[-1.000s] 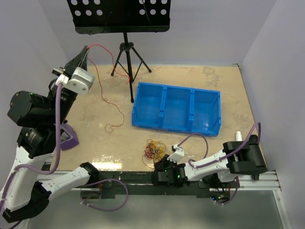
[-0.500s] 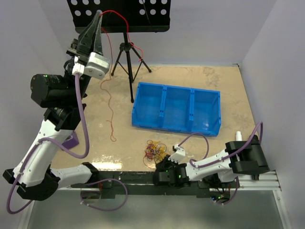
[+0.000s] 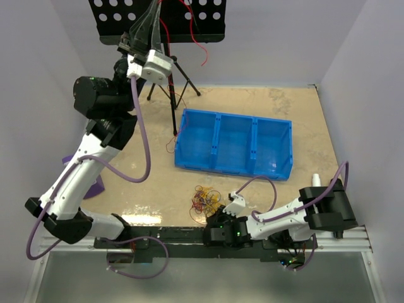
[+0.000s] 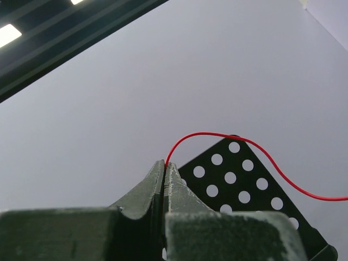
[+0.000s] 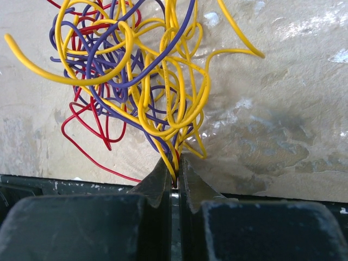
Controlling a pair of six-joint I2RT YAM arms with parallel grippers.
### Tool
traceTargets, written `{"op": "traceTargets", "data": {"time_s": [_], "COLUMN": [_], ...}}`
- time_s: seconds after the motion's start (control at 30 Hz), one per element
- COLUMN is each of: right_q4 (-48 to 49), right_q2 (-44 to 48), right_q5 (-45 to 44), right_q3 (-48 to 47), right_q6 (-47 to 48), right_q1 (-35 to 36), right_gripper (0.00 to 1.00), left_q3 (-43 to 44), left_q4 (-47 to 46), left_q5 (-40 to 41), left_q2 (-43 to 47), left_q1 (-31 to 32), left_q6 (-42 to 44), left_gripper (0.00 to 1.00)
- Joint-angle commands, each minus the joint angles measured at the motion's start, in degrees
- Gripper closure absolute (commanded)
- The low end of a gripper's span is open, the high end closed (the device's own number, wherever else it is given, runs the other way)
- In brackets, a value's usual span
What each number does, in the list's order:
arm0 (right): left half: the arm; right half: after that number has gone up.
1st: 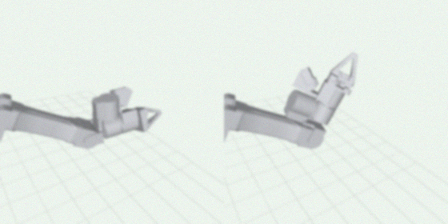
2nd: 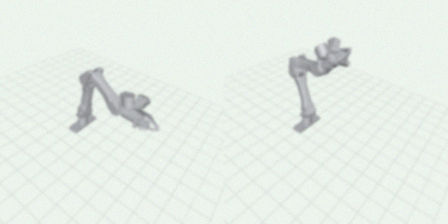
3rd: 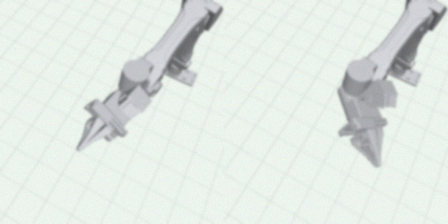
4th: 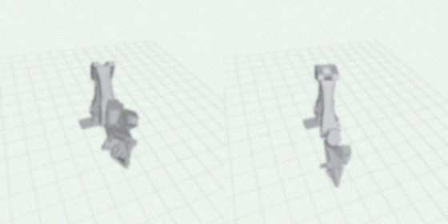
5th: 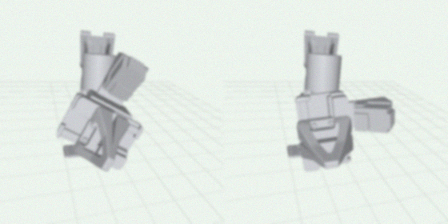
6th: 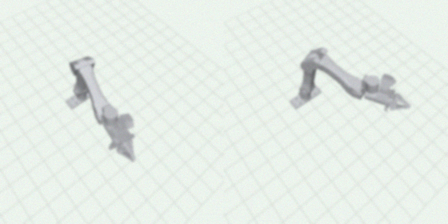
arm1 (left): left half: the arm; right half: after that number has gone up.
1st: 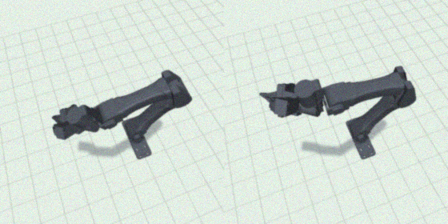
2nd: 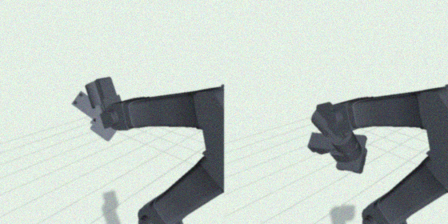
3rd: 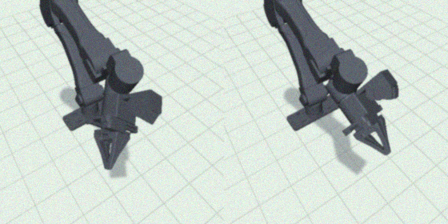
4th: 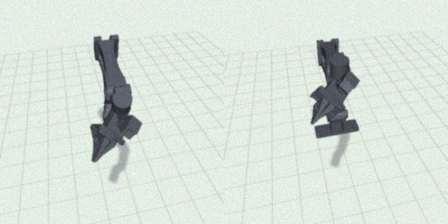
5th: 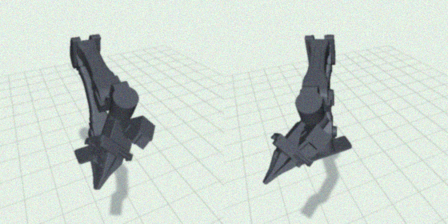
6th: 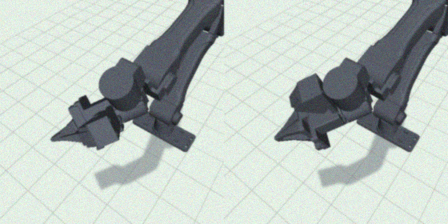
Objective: Untangle the cables
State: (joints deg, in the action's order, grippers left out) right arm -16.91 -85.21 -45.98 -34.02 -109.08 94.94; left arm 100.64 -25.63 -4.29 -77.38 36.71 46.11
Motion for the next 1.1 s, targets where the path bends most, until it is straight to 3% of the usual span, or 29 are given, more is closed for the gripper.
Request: {"op": "traceTargets", "data": {"time_s": [0.0, 0.2, 0.33, 0.47, 0.83, 1.07], "right_q4": [-3.4, -3.6, -3.1, -2.2, -1.3, -1.2], "right_q2": [1.4, 2.1, 2.4, 2.4, 0.7, 1.3], "right_q5": [0.6, 0.7, 1.0, 1.2, 0.8, 0.9], "right_q3": [1.0, 1.3, 1.8, 2.3, 0.4, 0.8], "right_q6": [-0.6, -0.6, -0.4, -0.2, 1.0, 0.3], "right_q1": [0.5, 0.5, 0.5, 0.5, 0.5, 0.8], "right_gripper": [1.00, 1.00, 1.00, 1.00, 1.00, 1.00], "left_q3": [4.1, 10.8, 10.5, 11.2, 9.4, -0.3], "left_q4": [-4.7, -7.8, -20.1, -26.0, -26.2, -27.9], "left_q5": [-0.8, -2.6, -2.4, -4.0, -6.2, -6.3], "left_q2": [-2.6, -7.7, -9.8, -10.9, -10.7, -8.6], "left_q1": [-0.3, -0.3, -0.1, 0.0, 0.0, -0.1], "left_q6": [-0.4, 1.7, 8.2, 12.7, 13.9, 13.5], "left_gripper": [1.00, 1.00, 1.00, 1.00, 1.00, 1.00]}}
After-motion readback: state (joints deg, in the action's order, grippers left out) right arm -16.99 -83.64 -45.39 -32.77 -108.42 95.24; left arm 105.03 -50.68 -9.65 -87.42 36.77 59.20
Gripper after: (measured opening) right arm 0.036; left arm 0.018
